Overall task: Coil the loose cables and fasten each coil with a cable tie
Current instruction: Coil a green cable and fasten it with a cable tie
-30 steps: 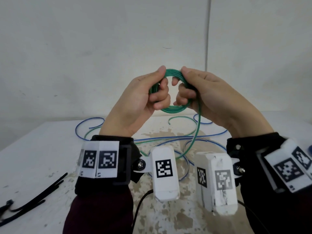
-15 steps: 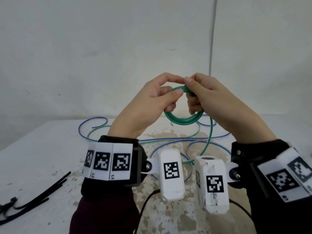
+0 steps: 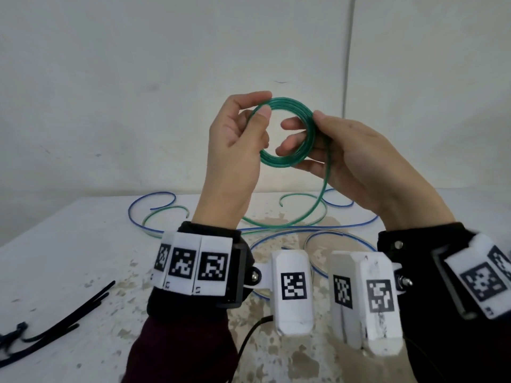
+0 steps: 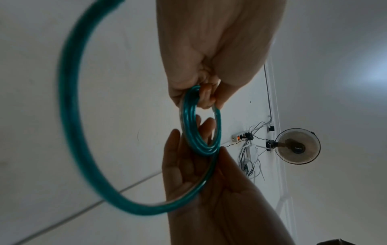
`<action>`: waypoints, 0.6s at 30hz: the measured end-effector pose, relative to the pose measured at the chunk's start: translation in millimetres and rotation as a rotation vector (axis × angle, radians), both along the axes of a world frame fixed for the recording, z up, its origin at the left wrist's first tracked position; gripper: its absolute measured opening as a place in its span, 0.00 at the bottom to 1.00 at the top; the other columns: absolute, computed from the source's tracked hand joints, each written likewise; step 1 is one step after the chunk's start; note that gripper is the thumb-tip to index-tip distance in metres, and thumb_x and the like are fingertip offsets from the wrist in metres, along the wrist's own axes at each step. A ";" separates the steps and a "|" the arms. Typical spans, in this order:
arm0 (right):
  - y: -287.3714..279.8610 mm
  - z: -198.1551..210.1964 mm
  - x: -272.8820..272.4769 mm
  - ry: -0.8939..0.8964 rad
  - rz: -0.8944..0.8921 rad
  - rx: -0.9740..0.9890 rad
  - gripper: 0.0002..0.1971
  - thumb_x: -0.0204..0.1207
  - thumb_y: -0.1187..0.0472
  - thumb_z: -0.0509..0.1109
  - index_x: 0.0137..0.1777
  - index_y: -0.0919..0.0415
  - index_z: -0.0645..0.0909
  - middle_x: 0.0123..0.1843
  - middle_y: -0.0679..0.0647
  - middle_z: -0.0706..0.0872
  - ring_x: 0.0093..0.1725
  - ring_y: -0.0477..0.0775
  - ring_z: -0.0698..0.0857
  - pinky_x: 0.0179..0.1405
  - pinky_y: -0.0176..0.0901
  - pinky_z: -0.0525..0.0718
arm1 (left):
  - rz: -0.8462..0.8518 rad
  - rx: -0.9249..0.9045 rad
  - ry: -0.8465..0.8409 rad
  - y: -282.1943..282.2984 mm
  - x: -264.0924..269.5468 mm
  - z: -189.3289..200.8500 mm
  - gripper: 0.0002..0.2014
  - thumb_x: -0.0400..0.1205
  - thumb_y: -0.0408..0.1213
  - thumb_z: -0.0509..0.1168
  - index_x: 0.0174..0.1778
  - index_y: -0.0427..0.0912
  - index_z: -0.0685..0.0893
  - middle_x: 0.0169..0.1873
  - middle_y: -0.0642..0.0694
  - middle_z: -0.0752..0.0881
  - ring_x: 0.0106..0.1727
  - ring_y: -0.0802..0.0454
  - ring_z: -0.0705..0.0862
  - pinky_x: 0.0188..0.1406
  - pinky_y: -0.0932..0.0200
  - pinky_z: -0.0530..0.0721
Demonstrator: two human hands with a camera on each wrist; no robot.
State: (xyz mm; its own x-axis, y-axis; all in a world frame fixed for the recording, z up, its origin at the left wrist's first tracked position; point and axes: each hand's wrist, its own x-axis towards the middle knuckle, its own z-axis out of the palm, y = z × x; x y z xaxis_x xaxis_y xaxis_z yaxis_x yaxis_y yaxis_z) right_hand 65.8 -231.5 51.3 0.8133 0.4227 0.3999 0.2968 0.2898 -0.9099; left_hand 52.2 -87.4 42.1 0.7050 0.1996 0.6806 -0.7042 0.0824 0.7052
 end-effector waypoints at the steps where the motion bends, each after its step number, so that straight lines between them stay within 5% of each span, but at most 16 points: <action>1: -0.2 -0.6 0.5 -0.015 0.003 -0.001 0.19 0.88 0.59 0.49 0.52 0.63 0.83 0.36 0.55 0.88 0.44 0.52 0.88 0.55 0.44 0.87 | -0.003 -0.026 0.001 -1.2 0.5 -0.2 0.07 0.85 0.28 0.58 0.54 0.39 0.79 0.28 0.49 0.69 0.26 0.59 0.66 0.33 0.66 0.68; 7: -3.8 -4.4 9.2 -0.092 -0.054 -0.040 0.17 0.88 0.59 0.50 0.46 0.61 0.79 0.26 0.48 0.74 0.33 0.49 0.80 0.45 0.38 0.82 | -0.177 -0.035 0.128 -0.4 -0.4 -0.6 0.08 0.85 0.26 0.55 0.52 0.39 0.78 0.25 0.49 0.71 0.24 0.54 0.68 0.29 0.64 0.70; 14: -2.5 -9.3 6.6 -0.141 -0.043 -0.296 0.18 0.88 0.57 0.52 0.41 0.61 0.77 0.24 0.44 0.65 0.24 0.46 0.70 0.35 0.37 0.78 | -0.264 0.263 0.243 4.4 -3.5 -4.4 0.06 0.85 0.28 0.60 0.51 0.40 0.81 0.27 0.44 0.71 0.19 0.54 0.66 0.22 0.65 0.67; 18: 3.7 -8.4 4.4 -0.012 -0.055 -0.219 0.13 0.88 0.57 0.53 0.48 0.62 0.76 0.22 0.45 0.67 0.24 0.48 0.72 0.33 0.39 0.80 | -0.224 0.244 0.266 3.2 -4.2 -5.1 0.04 0.85 0.29 0.59 0.51 0.37 0.79 0.18 0.56 0.67 0.18 0.58 0.60 0.36 0.51 0.62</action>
State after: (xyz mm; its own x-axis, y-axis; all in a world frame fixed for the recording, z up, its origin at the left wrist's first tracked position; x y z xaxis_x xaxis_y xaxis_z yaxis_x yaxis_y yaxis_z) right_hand 70.3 -227.8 42.9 0.8331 0.4556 0.3135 0.3184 0.0684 -0.9455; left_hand 48.0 -84.2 37.0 0.8703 -0.1224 0.4770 -0.4782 0.0210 0.8780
